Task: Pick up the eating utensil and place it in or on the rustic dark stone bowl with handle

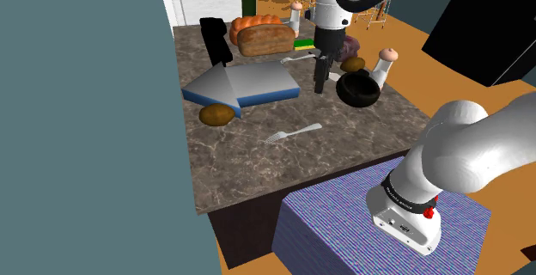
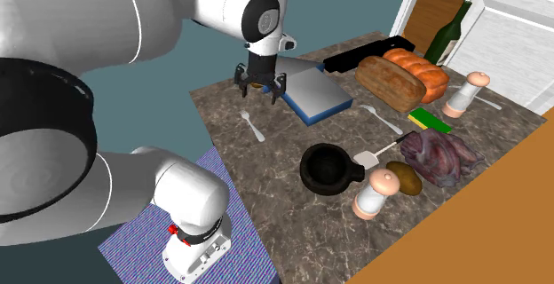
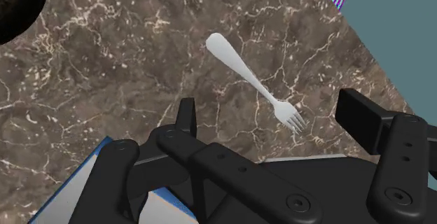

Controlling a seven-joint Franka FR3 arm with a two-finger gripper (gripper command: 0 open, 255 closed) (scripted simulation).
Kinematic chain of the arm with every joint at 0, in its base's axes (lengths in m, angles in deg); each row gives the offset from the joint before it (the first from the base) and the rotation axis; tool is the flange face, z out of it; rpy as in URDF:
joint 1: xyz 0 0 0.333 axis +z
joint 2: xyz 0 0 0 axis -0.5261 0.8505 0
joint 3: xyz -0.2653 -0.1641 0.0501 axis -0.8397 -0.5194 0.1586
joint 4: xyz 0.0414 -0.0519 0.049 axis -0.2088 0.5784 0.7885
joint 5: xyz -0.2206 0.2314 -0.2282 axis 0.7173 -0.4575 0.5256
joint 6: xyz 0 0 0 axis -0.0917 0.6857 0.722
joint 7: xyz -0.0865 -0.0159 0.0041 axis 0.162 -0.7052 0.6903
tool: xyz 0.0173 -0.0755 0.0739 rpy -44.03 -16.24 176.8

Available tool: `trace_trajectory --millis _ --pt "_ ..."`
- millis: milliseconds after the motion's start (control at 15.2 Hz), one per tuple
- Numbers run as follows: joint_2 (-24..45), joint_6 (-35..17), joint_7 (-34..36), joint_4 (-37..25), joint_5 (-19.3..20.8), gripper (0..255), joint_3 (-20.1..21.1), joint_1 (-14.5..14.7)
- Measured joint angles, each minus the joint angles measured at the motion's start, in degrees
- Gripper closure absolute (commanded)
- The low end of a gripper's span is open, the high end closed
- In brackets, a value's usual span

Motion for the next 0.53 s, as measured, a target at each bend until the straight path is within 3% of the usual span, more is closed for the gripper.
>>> trace_trajectory --millis 528 --pt "13.92 -12.34 -23.59 2.05 -0.03 0 -2.13 7.85"
